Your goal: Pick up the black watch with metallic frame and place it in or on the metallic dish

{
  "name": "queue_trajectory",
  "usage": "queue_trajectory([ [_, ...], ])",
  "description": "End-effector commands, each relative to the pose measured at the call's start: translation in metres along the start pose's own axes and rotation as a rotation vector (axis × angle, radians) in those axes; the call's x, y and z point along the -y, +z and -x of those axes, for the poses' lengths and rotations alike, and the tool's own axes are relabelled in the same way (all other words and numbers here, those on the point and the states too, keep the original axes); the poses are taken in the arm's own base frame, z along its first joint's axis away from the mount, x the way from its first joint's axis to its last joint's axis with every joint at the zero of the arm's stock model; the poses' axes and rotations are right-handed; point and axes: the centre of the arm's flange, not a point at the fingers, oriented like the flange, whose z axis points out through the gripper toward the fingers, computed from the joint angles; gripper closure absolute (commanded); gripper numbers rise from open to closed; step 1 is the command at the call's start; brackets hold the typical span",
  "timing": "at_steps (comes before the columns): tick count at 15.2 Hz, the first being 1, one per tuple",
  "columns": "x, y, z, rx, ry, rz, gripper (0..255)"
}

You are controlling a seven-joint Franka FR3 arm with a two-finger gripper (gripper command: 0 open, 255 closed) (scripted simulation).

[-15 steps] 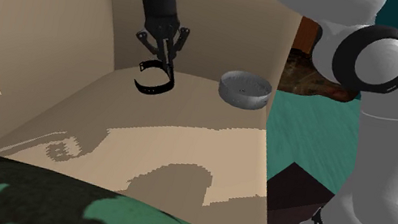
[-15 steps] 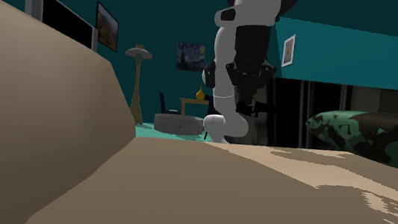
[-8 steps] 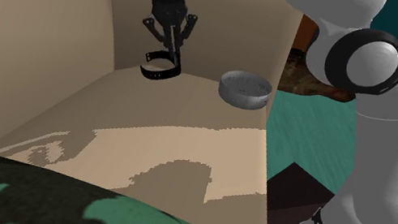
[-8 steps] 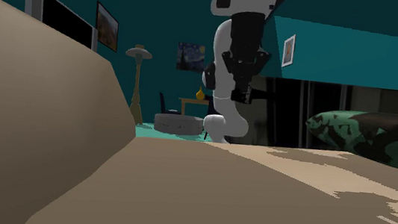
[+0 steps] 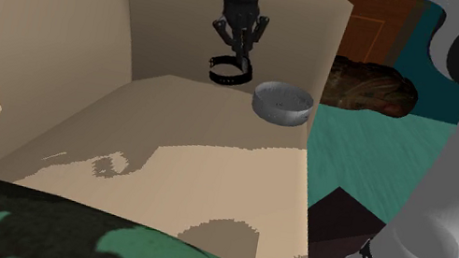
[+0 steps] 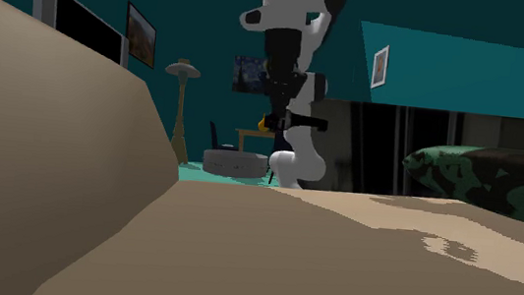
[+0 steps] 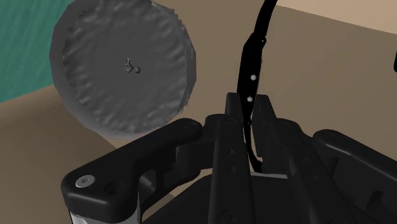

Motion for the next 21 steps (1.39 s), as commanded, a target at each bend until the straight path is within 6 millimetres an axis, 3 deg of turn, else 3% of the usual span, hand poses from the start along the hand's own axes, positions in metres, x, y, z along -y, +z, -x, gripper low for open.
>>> queue_trajectory([
  [1,-0.025,0.005,-0.001,0.001,-0.001,-0.001,255],
  [14,-0.195,0.021,-0.011,0.001,-0.001,-0.001,255],
  [21,-0.190,0.057,-0.018,0.001,-0.001,-0.001,255],
])
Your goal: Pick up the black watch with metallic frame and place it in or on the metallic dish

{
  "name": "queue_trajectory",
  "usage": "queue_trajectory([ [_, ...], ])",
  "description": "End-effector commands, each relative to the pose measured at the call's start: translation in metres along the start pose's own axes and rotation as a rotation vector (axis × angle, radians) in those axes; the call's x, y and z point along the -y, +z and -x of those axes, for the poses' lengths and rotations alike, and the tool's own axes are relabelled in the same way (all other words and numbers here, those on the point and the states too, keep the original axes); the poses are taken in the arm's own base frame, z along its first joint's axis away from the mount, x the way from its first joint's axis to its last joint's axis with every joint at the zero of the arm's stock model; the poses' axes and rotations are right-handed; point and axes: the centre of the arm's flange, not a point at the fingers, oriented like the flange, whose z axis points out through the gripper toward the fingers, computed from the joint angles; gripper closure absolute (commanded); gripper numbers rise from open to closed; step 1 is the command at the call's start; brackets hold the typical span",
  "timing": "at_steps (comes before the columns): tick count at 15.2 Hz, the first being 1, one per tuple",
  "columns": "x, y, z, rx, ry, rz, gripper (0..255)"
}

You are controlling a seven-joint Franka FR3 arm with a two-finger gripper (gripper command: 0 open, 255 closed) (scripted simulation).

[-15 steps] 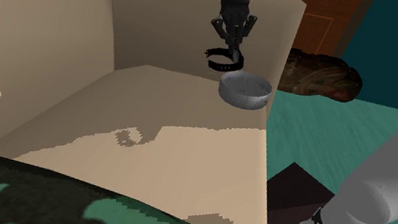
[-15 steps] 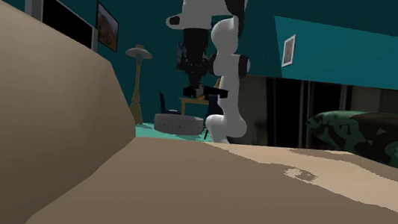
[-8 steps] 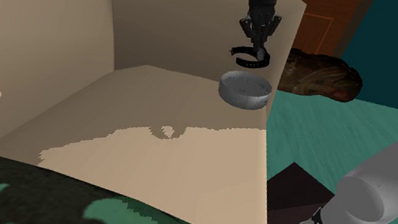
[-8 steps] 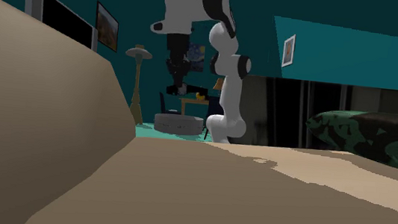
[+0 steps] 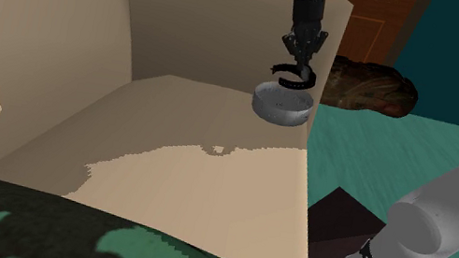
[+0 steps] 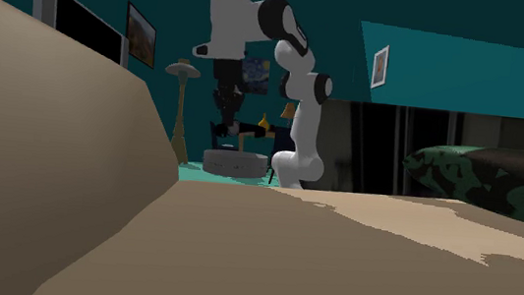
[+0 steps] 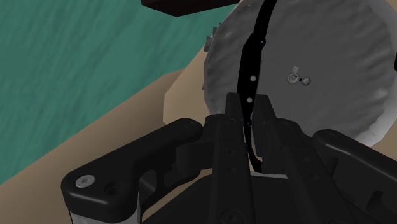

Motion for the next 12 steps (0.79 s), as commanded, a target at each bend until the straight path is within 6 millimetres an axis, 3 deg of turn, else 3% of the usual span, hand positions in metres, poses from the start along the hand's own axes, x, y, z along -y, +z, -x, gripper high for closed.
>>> queue_trajectory([
  [1,0.002,0.011,-0.002,0.000,0.000,0.000,255],
  [8,0.007,0.046,-0.008,0.000,0.000,0.000,255],
  [12,0.007,0.046,-0.008,0.000,0.000,0.000,255],
])
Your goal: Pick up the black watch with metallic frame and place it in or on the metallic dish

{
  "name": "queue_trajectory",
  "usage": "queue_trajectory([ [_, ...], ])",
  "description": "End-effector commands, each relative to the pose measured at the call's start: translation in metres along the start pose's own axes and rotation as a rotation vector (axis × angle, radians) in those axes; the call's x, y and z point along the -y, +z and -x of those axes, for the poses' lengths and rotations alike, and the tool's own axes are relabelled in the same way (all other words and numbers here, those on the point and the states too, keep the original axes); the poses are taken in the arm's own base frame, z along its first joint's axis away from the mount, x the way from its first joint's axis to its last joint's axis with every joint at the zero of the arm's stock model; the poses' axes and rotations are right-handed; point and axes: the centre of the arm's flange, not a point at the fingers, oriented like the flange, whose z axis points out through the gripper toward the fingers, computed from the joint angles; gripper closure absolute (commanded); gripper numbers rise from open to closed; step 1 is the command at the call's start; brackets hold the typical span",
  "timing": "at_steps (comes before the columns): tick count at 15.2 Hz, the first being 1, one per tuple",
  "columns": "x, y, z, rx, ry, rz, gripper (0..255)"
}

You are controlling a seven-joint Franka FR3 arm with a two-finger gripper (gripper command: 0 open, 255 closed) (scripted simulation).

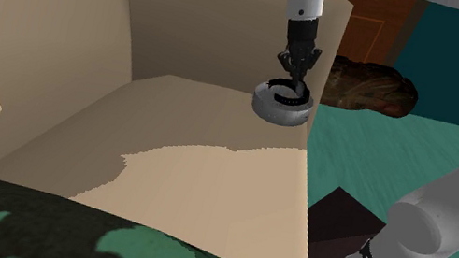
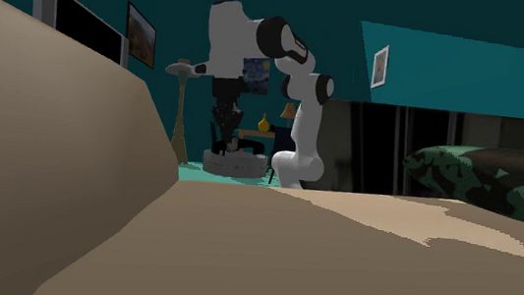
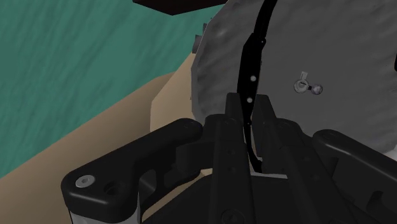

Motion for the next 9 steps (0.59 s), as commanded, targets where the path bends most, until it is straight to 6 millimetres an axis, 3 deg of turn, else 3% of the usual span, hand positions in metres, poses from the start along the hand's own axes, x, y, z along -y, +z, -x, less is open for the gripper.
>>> queue_trajectory([
  [1,0.0000,0.0004,-0.0001,0.000,0.000,0.000,255],
  [4,0.0000,0.0004,-0.0001,0.000,0.000,0.000,255],
  [5,0.0000,0.0004,-0.0001,0.000,0.000,0.000,0],
  [9,0.0000,0.0004,-0.0001,0.000,0.000,0.000,0],
])
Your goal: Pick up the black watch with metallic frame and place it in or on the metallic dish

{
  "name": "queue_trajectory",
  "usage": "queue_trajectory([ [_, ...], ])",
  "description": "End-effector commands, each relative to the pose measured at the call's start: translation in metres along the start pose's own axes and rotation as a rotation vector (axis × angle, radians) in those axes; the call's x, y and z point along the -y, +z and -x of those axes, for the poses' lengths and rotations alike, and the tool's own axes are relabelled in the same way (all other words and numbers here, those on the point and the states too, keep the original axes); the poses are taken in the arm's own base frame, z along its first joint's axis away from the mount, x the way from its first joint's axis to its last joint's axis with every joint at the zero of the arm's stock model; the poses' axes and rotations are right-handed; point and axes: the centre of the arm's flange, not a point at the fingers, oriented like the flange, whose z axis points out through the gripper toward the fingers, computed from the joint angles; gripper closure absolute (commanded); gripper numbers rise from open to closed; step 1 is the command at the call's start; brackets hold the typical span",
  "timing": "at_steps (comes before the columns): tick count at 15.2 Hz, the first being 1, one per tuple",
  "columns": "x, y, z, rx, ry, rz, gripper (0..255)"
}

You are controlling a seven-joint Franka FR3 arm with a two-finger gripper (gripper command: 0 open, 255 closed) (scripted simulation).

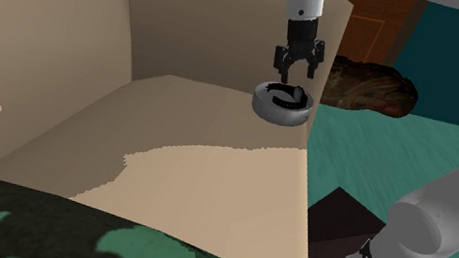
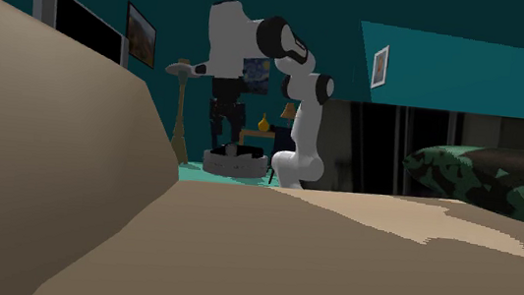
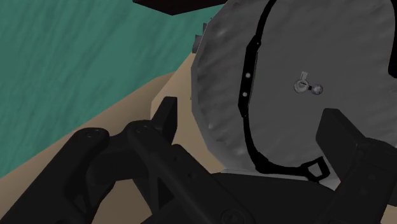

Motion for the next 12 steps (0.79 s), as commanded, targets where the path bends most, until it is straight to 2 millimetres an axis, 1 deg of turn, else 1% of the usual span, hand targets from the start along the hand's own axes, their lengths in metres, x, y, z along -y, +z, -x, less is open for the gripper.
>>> queue_trajectory([
  [1,0.000,0.000,0.000,0.000,0.000,0.000,0],
  [4,0.000,-0.040,0.000,0.000,0.000,0.000,0],
  [5,0.000,-0.050,0.000,0.000,0.000,0.000,0],
  [12,0.000,-0.050,0.000,0.000,0.000,0.000,0],
])
